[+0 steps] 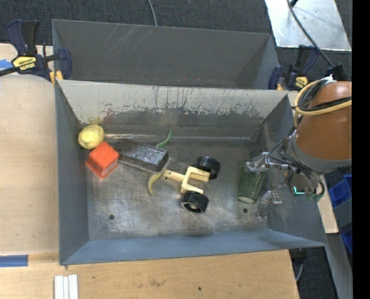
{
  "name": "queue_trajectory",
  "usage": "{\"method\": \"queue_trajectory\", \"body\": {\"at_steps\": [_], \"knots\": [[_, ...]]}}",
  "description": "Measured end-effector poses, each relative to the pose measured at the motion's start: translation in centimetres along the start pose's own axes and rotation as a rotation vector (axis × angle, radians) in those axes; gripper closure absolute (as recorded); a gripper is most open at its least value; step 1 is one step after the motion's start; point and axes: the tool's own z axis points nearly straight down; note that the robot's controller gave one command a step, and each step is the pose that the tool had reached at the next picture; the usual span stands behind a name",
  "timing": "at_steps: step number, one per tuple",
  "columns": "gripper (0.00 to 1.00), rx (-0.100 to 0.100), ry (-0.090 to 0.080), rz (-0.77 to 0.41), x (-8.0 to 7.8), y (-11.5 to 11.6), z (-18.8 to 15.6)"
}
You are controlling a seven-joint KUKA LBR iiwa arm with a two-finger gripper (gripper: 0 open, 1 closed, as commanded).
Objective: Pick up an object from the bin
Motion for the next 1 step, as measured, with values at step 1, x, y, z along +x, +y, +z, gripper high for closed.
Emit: {"method": "queue_trajectory", "body": {"at_steps": [1], "knots": [[0.00, 0.001, -0.007, -0.002, -0.20, 0.03, -0.35]]}}
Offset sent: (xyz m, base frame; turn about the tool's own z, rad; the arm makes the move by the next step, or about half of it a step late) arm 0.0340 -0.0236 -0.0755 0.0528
